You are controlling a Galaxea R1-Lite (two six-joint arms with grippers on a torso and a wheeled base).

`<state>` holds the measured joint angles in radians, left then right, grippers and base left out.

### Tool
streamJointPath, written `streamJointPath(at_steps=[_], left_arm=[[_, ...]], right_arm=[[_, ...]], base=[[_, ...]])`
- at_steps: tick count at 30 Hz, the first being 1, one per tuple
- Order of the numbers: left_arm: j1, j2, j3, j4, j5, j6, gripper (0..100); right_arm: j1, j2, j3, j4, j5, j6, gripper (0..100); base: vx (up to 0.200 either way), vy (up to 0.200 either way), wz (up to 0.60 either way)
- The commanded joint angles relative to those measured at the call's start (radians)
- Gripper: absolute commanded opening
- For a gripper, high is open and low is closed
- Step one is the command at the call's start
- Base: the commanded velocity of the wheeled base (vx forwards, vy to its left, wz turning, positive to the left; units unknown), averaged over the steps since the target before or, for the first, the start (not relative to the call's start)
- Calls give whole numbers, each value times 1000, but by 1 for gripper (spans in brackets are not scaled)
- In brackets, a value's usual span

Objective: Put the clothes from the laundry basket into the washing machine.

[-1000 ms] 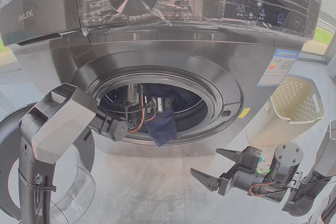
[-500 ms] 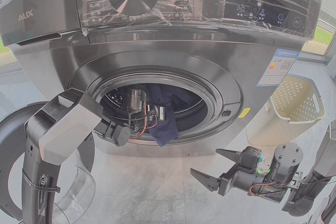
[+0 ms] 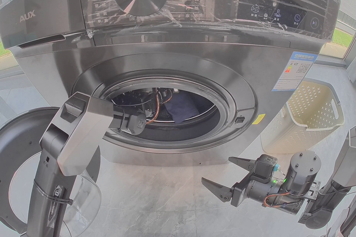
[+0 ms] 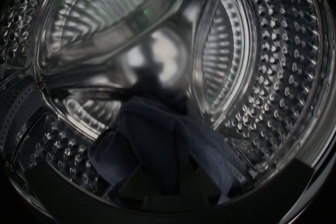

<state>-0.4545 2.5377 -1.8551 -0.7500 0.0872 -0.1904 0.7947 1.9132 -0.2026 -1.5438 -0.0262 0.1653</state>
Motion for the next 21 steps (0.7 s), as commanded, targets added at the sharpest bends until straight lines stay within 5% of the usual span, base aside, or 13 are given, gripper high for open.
streamJointPath(at_steps=[1,9,10,15,21], left_arm=[[17,127,-145,-57,31,-23,0],[23,127,-145,-103,34,-24,0],[25,125,-145,-100,34,-23,100],[3,108,-134,-101,58,-29,100],[-29,-27,132,-115,78,-21,100]], right_arm=[[0,3,-1,-1,0,0,100],[0,3,0,-1,0,0,100],[1,3,0,1,0,0,100],[0,4,0,1,0,2,100],[-3,3,6,1,2,2,100]], base=[[0,0,0],[0,0,0],[0,0,0],[0,0,0],[0,0,0]])
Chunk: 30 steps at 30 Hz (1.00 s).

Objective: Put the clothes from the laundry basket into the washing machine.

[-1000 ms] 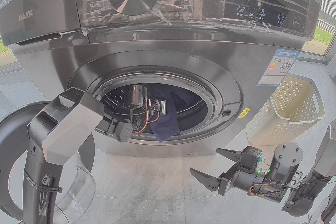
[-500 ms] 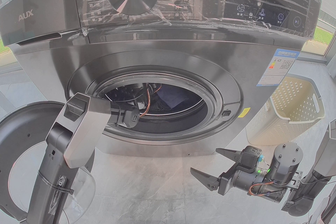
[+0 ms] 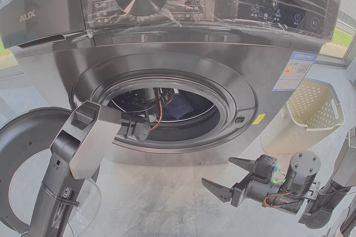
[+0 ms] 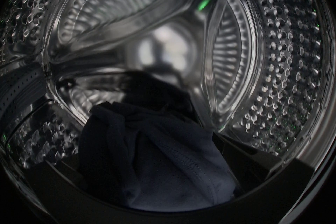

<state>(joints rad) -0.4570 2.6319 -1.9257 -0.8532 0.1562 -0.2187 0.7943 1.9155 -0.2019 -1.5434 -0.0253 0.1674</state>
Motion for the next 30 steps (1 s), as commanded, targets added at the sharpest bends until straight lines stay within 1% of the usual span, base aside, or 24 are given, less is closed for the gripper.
streamJointPath(at_steps=[1,3,4,5,6,9,10,11,12,13,14,15,16,17,19,22,24,27,29,30], left_arm=[[-42,-161,274,-21,8,7,100],[-60,-227,395,-50,-1,12,100],[-72,-262,478,-81,-4,15,100],[-72,-262,478,-81,-4,15,100],[-98,-320,626,-138,-20,24,100],[-141,-382,838,-254,-55,59,100],[-146,-392,877,-285,-58,64,100],[-160,-409,952,-360,-60,73,100],[-175,-421,1008,-418,-58,73,100],[-187,-434,1050,-452,-60,73,100],[-196,-457,1104,-484,-60,75,100],[-198,-460,1111,-489,-60,75,100],[-218,-512,1220,-523,-66,76,100],[-236,-544,1280,-535,-72,76,100],[-275,-610,1375,-546,-70,71,100],[-351,-710,1493,-553,-55,65,100],[-388,-780,1548,-555,-41,65,100],[-428,-859,1608,-555,8,62,100],[-433,-892,1647,-557,26,61,100],[-431,-920,1685,-560,31,62,100]], right_arm=[[-4,-1,7,0,1,0,100],[-1,-3,9,0,1,0,100],[0,-4,10,0,-1,0,100],[0,-4,10,0,-1,0,100],[2,-6,13,0,-2,0,100],[5,-9,26,0,-2,1,100],[6,-10,30,0,-2,1,100],[14,-13,41,0,-2,1,100],[20,-21,50,-1,-4,1,100],[25,-30,58,-1,-5,1,100],[29,-46,68,-1,-8,1,100],[31,-49,70,0,-8,1,100],[43,-81,99,0,-13,1,100],[51,-104,113,0,-25,3,100],[68,-148,142,0,-68,14,100],[76,-231,202,2,-116,52,100],[71,-297,202,12,-131,66,100],[45,-377,202,26,-136,66,100],[16,-409,202,43,-137,66,100],[-23,-432,202,59,-146,64,100]], base=[[0,0,0],[0,0,0],[0,0,0],[0,0,0],[0,0,0],[0,0,0],[0,0,0],[0,0,0],[0,0,0],[0,0,0],[0,0,0],[0,0,0],[0,0,0],[0,0,0],[0,0,0],[0,0,0],[0,0,0],[0,0,0],[0,0,0],[0,0,0]])
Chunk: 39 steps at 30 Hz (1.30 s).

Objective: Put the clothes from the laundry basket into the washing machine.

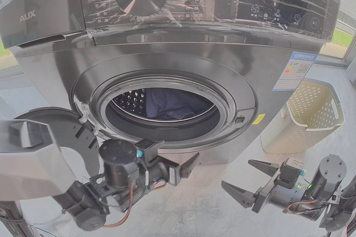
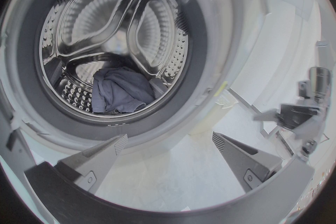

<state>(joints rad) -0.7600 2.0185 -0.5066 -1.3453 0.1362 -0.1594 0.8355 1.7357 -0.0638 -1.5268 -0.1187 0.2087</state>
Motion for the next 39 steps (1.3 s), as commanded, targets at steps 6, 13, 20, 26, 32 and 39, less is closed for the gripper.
streamJointPath(at_steps=[6,13,20,26,32,39], left_arm=[[-107,-408,431,-149,72,3,100],[-48,-544,507,-167,131,4,100],[1,-833,507,51,132,64,100],[114,-1103,507,316,114,66,100],[237,-1374,507,632,71,64,100],[441,-1781,504,991,-130,72,100]], right_arm=[[-230,-347,64,70,-62,-8,100],[-311,-418,64,139,-62,-25,100],[-363,-660,64,344,-59,-80,100],[-420,-947,48,691,-48,-80,100],[-556,-1118,59,824,-42,-77,100],[-704,-1388,59,1067,-21,-98,100]], base=[[-33,0,0],[-200,0,0],[-200,0,0],[-200,0,0],[-200,0,0],[-200,0,0]])
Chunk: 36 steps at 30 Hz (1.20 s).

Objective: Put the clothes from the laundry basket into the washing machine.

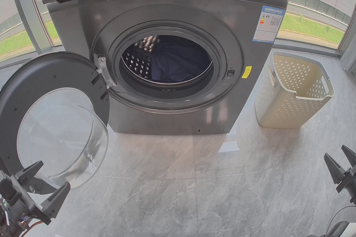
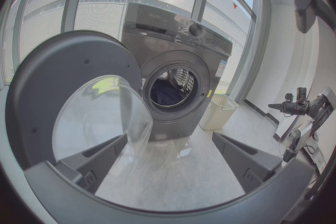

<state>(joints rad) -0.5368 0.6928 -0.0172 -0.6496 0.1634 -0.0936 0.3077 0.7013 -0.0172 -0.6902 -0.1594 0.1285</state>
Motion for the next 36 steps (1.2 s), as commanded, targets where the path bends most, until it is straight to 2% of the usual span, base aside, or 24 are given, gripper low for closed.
streamJointPath(at_steps=[1,2,3,4,5,7,8,9,10,12,13,14,15,16,17,18,19,20,21,22,23,29,36], left_arm=[[244,-487,10,338,-174,8,100],[244,-487,10,338,-174,8,100],[305,-552,10,429,-199,17,100],[331,-582,16,467,-203,23,100],[345,-601,17,499,-200,37,100],[353,-602,17,558,-191,63,100],[353,-602,17,561,-191,63,100],[365,-601,17,574,-177,63,100],[382,-601,17,574,-163,71,100],[440,-602,17,574,-157,68,100],[440,-602,17,574,-157,68,100],[502,-619,17,577,-166,74,100],[517,-633,17,579,-176,69,100],[544,-693,17,579,-237,71,100],[540,-693,17,581,-257,78,100],[538,-690,17,582,-232,83,100],[538,-685,17,613,-180,106,100],[540,-687,17,620,-173,104,100],[537,-690,11,676,-142,104,100],[537,-691,3,699,-165,114,100],[535,-690,5,686,-177,109,100],[535,-691,16,656,-183,107,100],[534,-690,16,656,-183,98,100]], right_arm=[[-186,-390,13,273,24,-23,100],[-186,-390,13,273,24,-23,100],[-203,-488,14,377,40,-27,100],[-208,-545,14,445,54,-29,100],[-213,-598,14,515,61,-29,100],[-282,-678,-1,701,93,-32,100],[-288,-683,-3,702,98,-30,100],[-318,-701,-33,767,133,-61,100],[-308,-701,-21,764,127,-79,100],[-305,-701,-9,742,118,-86,100],[-305,-701,-9,742,118,-86,100],[-303,-701,-3,729,121,-95,100],[-302,-701,-3,729,123,-95,100],[-302,-701,0,721,126,-92,100],[-300,-701,5,715,132,-89,100],[-300,-701,10,709,133,-87,100],[-300,-701,13,696,135,-87,100],[-300,-701,13,695,135,-87,100],[-302,-701,16,690,135,-87,100],[-302,-701,17,689,135,-96,100],[-298,-701,16,689,139,-102,100],[-302,-701,17,690,182,-130,100],[-300,-701,17,690,179,-127,100]], base=[[-200,0,0],[-200,0,0],[-200,0,0],[-200,0,0],[-200,0,0],[0,0,0],[0,0,0],[0,0,0],[0,0,0],[0,0,0],[0,0,0],[0,0,0],[0,0,0],[0,0,0],[0,0,0],[-200,0,0],[-200,0,0],[-200,0,0],[-200,0,0],[-200,0,0],[-200,0,0],[0,0,0],[0,200,0]])
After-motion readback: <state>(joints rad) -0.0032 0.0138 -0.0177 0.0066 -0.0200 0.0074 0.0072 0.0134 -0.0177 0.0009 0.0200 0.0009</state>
